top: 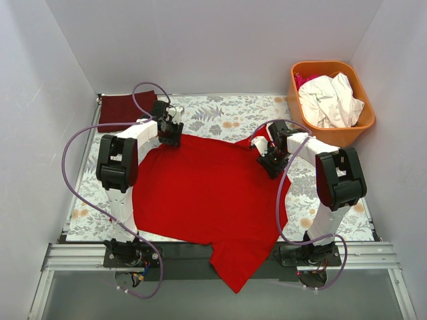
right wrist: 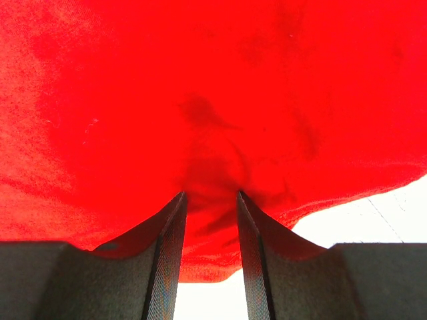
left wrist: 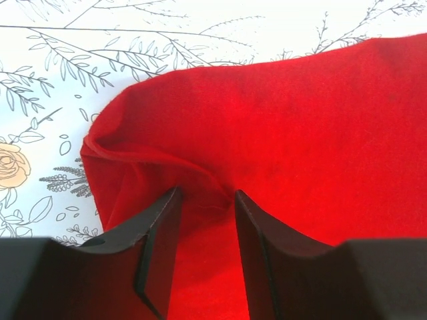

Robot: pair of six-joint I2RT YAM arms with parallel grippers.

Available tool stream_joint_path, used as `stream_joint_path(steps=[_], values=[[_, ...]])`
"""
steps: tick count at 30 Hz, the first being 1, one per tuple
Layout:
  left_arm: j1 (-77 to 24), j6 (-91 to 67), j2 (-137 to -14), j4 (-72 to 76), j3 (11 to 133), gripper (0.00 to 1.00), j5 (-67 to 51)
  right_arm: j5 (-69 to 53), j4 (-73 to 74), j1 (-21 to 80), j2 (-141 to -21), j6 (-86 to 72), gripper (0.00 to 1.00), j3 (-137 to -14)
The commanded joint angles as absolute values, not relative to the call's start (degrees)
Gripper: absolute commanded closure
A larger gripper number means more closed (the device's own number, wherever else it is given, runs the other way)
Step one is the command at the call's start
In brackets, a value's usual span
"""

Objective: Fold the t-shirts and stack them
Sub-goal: Flatten the tshirt out

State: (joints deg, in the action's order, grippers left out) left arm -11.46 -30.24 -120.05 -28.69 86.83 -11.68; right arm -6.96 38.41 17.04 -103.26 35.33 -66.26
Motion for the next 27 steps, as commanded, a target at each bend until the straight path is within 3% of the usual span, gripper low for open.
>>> stream_joint_path(steps=[1, 9, 19, 27], values=[[-11.69, -29.97, -118.48, -30.41, 88.16, 0.63, -13.18, -4.13, 34.80, 16.96, -105.64, 36.74, 0.58, -65.13], [-12.22, -29.36, -119.09, -30.67, 88.51, 0.64, -11.61, -4.04, 34.72, 16.96, -105.82, 37.00, 0.58, -65.04], [-12.83, -27.77, -119.18, -28.13, 88.07, 0.71, -1.15, -2.90, 34.19, 16.52, -107.05, 37.35, 0.58, -65.83], [-12.74, -26.98, -117.16, -27.33, 89.56, 0.88, -1.32, -2.90, 34.10, 16.61, -106.97, 37.35, 0.58, -65.31]])
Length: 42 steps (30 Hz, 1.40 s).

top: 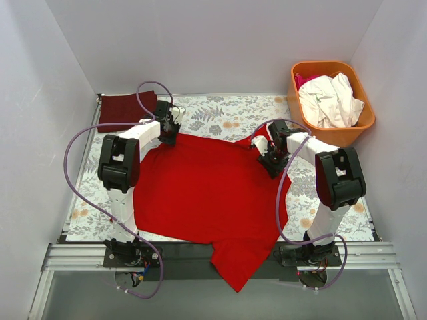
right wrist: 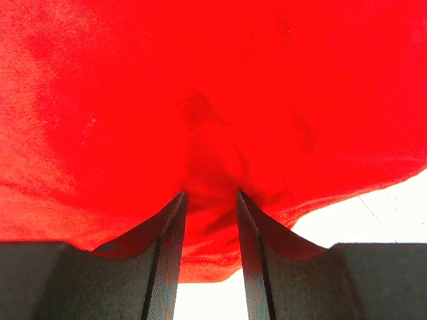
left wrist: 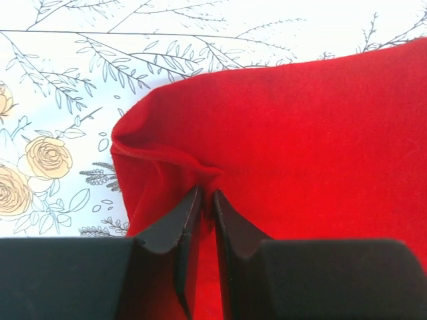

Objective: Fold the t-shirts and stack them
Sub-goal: Flatten the tshirt out

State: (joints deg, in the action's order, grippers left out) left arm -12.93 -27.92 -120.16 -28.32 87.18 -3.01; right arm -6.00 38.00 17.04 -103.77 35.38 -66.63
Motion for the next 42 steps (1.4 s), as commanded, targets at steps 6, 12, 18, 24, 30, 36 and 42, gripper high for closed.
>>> stream_joint_path(steps=[6, 12, 18, 24, 30, 36, 42], values=[[-11.96, -24.53, -116.19, -27.51, 92.89, 0.97, -0.79, -2.72, 34.01, 16.61, -107.22, 37.88, 0.57, -65.30], [-9.76, -21.36, -118.21, -28.47, 95.97, 0.98, 0.97, -3.07, 34.10, 16.61, -106.70, 37.79, 0.57, -65.39], [-8.35, -18.38, -121.02, -28.48, 97.82, 0.97, 0.53, -6.67, 36.03, 16.61, -103.99, 37.71, 0.55, -67.32], [-6.86, -17.31, -122.43, -28.65, 97.29, 0.96, 1.06, -10.19, 38.23, 16.44, -100.99, 36.92, 0.53, -75.66], [-6.68, -17.75, -122.96, -28.65, 97.47, 0.96, 0.09, -10.37, 38.06, 15.91, -106.15, 37.35, 0.53, -87.86], [-6.68, -18.37, -123.40, -28.65, 97.56, 0.95, 0.09, -13.44, 39.28, 16.26, -113.11, 36.56, 0.51, -95.88], [-6.59, -18.46, -123.40, -28.65, 97.38, 0.95, 0.09, -14.94, 42.36, 18.80, -116.45, 36.65, 0.68, -98.44]])
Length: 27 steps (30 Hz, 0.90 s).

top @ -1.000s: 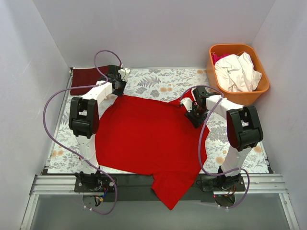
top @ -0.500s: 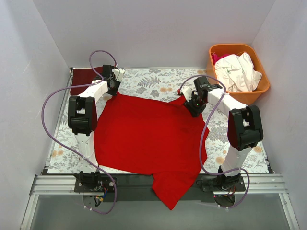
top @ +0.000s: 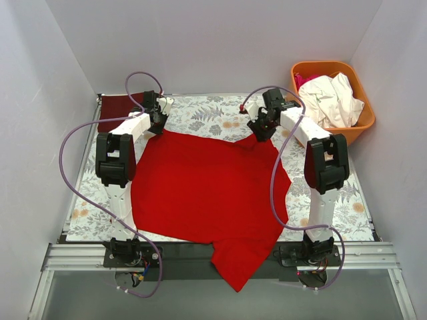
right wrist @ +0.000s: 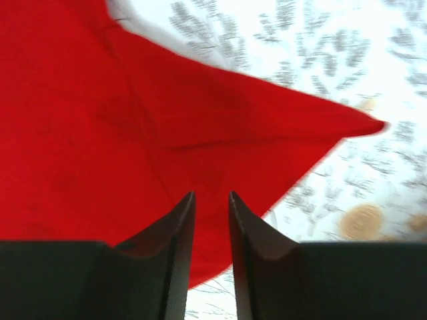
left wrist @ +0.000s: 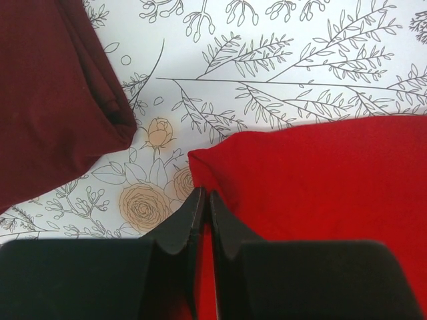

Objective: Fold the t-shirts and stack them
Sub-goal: Flatten the tshirt out

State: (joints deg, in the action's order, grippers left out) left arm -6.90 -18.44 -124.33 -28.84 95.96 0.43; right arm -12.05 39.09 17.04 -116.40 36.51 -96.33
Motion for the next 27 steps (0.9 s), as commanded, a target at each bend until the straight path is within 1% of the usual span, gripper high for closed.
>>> stream_joint_path(steps=[1, 2, 4, 7, 10, 14, 19, 27], values=[[-6.59, -18.54, -123.40, -28.65, 97.30, 0.95, 0.09, -15.03, 42.36, 19.16, -116.46, 36.56, 0.70, -97.92], [-6.59, -18.54, -123.40, -28.57, 97.29, 0.95, 0.09, -15.03, 42.36, 19.51, -116.37, 36.48, 0.74, -96.61], [-6.50, -18.63, -123.31, -28.65, 97.38, 0.95, 0.09, -15.21, 42.28, 20.65, -116.28, 36.30, 0.76, -95.11], [-6.50, -18.89, -123.40, -28.57, 97.38, 0.95, -1.84, -14.24, 42.19, 21.88, -117.15, 36.04, 0.77, -93.17], [-6.50, -18.98, -123.40, -28.65, 97.73, 0.95, -1.85, -12.84, 41.84, 22.50, -119.52, 35.51, 0.77, -94.04], [-6.50, -18.98, -123.49, -28.65, 97.74, 0.95, -1.93, -10.99, 41.57, 22.50, -123.48, 34.28, 0.77, -97.99], [-6.50, -19.16, -123.49, -28.74, 97.30, 0.95, -2.29, -9.67, 41.04, 22.50, -125.68, 33.13, 0.77, -104.22], [-6.15, -18.90, -123.66, -28.30, 97.29, 0.95, -2.11, -8.62, 40.26, 22.41, -130.95, 33.13, 0.72, -113.28]])
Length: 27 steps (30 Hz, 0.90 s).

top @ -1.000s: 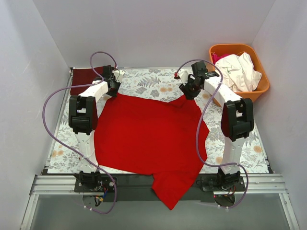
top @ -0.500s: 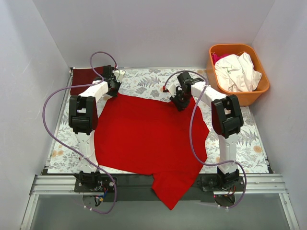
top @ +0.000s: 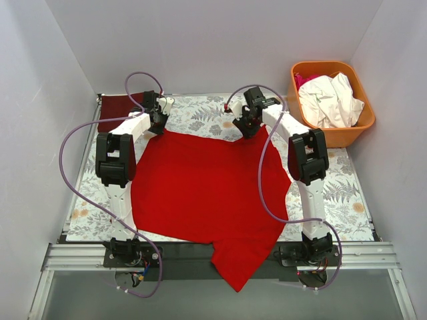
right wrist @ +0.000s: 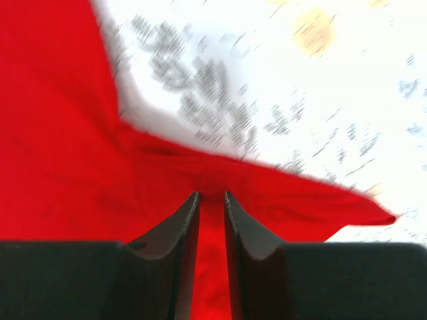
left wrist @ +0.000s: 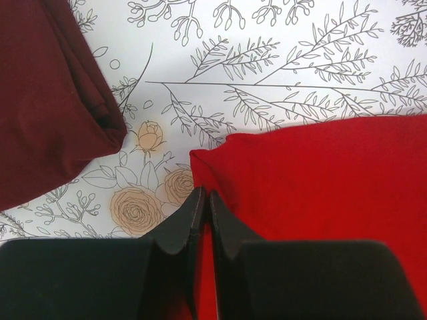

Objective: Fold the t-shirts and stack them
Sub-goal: Flatten the tshirt out

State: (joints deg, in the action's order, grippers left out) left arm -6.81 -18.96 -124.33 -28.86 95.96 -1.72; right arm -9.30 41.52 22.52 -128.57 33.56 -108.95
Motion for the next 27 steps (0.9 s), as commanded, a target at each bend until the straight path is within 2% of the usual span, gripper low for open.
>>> stream_joint_path(steps=[1, 8, 12, 18, 27], values=[[-6.07, -19.16, -123.84, -28.39, 97.38, 0.95, -2.11, -8.35, 39.64, 22.41, -131.74, 33.22, 0.71, -114.25], [-5.71, -20.04, -124.54, -29.09, 98.79, 0.95, -2.11, -6.07, 34.02, 22.50, -138.51, 32.61, 0.70, -121.37], [-5.45, -19.86, -124.89, -29.88, 99.58, 0.95, -1.67, -4.57, 30.24, 22.32, -135.45, 31.47, 0.69, -121.38], [-5.01, -20.21, -124.80, -29.88, 99.84, 0.95, -1.93, -5.10, 22.41, 21.89, -122.45, 31.46, 0.54, -109.09], [-3.78, -21.88, -124.81, -31.20, 99.93, 0.95, -3.86, -3.52, 30.41, 20.04, -111.36, 32.96, 0.61, -91.86]])
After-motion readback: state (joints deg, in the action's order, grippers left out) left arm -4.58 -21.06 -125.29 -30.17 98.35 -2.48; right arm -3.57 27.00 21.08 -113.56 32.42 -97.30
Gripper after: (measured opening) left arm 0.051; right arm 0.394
